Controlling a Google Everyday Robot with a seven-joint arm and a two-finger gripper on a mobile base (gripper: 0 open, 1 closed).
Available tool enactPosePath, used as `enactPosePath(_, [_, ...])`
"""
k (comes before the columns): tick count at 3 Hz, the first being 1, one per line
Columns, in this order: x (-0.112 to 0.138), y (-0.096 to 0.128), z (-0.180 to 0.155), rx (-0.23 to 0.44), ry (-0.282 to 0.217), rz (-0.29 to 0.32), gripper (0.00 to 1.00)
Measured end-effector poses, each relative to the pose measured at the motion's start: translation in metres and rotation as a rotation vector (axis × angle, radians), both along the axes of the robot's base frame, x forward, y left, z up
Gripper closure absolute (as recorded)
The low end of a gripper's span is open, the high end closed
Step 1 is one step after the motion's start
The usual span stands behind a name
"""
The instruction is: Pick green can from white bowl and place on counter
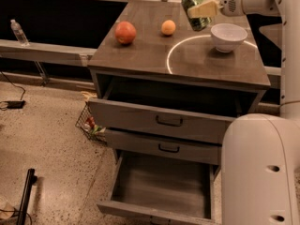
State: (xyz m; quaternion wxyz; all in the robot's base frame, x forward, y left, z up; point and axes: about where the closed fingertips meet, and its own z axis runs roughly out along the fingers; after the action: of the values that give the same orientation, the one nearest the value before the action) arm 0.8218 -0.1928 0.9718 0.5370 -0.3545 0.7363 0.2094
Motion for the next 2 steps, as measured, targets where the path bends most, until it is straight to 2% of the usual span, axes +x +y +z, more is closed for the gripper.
enactPosePath(1, [-0.016, 0.026, -0.016, 0.002, 0.083, 0.070, 1.00])
enactPosePath(2, [-0.029, 0.045, -0.031, 0.011, 0.142, 0.106, 1.00])
